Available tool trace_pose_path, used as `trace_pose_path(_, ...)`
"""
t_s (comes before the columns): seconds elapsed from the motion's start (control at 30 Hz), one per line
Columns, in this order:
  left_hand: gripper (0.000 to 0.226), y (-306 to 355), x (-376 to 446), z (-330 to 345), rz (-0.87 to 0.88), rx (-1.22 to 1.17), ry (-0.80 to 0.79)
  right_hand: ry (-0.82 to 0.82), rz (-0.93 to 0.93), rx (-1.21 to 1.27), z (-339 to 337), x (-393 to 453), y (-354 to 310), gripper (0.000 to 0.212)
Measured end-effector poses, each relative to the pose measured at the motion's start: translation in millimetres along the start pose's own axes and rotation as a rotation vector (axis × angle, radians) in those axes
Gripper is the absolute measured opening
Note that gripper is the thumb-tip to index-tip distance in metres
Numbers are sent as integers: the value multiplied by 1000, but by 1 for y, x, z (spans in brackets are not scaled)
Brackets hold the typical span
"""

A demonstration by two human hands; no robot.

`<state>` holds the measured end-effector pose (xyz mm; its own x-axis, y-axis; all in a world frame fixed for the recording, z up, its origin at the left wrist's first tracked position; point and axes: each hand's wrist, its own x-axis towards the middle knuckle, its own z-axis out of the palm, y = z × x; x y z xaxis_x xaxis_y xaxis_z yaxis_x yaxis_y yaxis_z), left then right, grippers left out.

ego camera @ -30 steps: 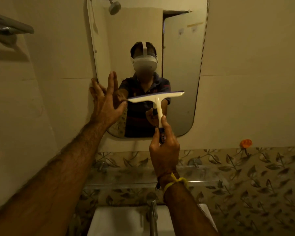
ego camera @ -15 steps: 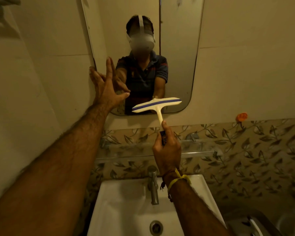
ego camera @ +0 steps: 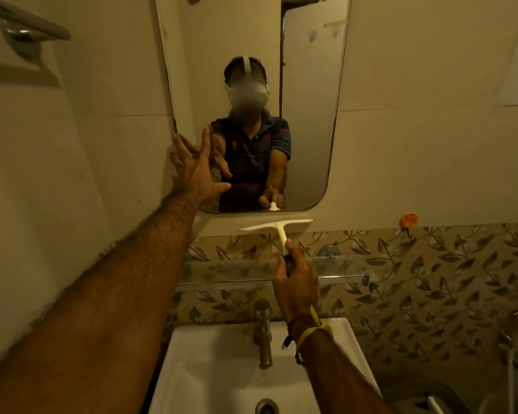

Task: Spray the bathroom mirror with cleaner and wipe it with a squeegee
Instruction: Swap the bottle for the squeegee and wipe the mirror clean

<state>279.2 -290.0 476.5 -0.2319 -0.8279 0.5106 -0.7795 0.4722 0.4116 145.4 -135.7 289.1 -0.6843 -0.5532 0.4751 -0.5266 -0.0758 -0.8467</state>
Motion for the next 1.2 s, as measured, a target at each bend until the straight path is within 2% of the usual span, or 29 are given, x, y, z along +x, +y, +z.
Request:
trace_pose_path(0.17,124,17,12,-10,76,86,81,113,-156,175,-13,22,-31,43)
trace_pose_path(0.27,121,37,25,-18,107,114,147,172,-194,247,-24,57,-59,43)
trace_pose_path(0.5,111,77,56,-51,200,159,284,275,-423,346,-49,157,-150,42)
trace_pose_path(0.77,85,116,84,-80,340,284,588,393,-609,328,-68,257,-247,43)
trace_pose_path(0.93,86,124,91,-70,352,307,681,413,-574,329,-66,286,-263,42)
trace_pose_path(1.2,72,124,99,-64,294,468,622,406,-573,246,-64,277,-242,43)
